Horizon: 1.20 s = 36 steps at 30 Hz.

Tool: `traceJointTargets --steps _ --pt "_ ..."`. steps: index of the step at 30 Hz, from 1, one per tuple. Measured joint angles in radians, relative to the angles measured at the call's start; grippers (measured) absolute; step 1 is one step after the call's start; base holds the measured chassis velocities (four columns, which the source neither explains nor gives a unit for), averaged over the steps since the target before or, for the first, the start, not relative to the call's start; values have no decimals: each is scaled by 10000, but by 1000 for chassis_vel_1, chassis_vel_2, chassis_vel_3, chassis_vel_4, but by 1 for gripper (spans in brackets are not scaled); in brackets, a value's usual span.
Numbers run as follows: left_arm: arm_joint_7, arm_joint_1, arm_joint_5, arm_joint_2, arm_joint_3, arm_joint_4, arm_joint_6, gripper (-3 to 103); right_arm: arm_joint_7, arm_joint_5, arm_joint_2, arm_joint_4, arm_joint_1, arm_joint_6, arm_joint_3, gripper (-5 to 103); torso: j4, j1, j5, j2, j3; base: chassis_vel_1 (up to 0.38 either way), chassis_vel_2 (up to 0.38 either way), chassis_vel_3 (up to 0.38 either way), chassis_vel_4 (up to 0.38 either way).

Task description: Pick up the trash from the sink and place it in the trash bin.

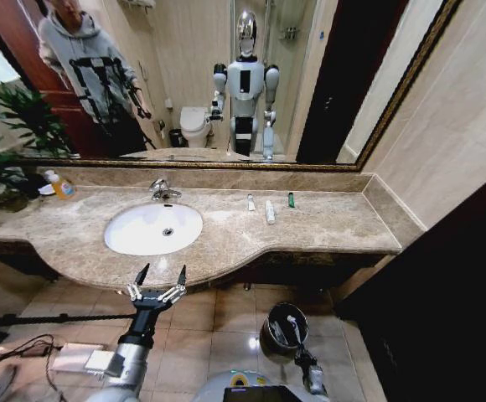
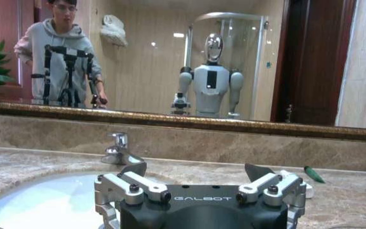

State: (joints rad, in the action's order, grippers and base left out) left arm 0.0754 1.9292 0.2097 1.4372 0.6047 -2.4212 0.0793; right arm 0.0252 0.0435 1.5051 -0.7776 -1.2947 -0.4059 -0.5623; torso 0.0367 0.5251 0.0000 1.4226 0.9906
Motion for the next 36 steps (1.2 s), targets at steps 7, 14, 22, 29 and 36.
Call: traceJointTargets --steps 7,14,22,29,36 --pt "0 0 0 0 0 0 0 100 -132 -217 74 891 679 -42 -34 0 0 0 0 0 0 0 0 0 0" --pt "0 0 0 0 0 0 0 100 -237 -207 136 1477 1203 41 -73 0 1 -1 0 0 0 0 0 0 0" --pt "0 0 0 0 0 0 0 100 -286 -232 206 1816 1462 35 -135 0 0 -1 0 0 -1 0 0 0 0" --pt "0 0 0 0 0 0 0 100 -288 -260 202 1898 1486 -70 -159 0 1 -1 0 0 -1 0 0 0 0" --pt "0 0 0 0 0 0 0 100 -262 -303 207 1858 1441 -75 -188 16 1 -1 0 0 -1 0 0 0 0"
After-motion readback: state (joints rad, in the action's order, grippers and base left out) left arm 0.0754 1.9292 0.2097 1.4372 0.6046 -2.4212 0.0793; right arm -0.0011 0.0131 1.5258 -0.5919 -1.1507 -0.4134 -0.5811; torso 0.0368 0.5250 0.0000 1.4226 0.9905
